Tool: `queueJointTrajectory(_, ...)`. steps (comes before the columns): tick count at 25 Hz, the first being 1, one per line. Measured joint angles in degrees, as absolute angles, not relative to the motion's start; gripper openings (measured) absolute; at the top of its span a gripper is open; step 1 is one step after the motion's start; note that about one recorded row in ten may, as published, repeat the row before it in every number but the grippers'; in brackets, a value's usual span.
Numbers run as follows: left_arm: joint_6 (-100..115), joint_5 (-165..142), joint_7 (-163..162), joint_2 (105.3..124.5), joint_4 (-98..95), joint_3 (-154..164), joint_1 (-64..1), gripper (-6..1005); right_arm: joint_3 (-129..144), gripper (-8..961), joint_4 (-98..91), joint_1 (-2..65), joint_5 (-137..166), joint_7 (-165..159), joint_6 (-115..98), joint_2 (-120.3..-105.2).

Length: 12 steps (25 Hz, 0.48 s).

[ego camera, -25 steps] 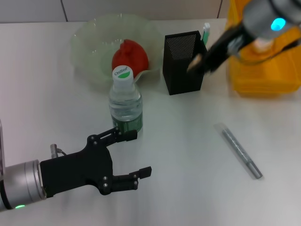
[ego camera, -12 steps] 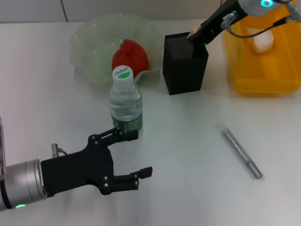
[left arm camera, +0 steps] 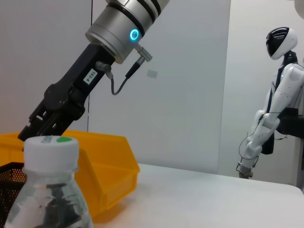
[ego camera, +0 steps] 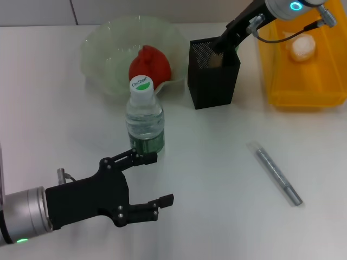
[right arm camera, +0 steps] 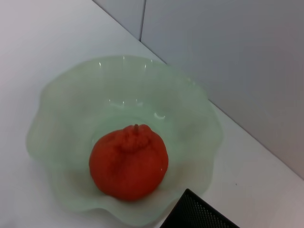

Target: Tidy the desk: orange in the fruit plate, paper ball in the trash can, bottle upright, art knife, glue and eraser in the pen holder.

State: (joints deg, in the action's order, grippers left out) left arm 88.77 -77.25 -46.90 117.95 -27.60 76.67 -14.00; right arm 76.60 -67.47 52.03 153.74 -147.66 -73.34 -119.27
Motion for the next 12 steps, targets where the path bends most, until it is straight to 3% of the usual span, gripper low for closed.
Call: queueJointTrajectory(12,88.8,-77.3,-47.0,117.95,-27.6,76.8,-14.0,861,76.0,564,-83.0,49.2,153.0,-153.8,-84.9,-119.37)
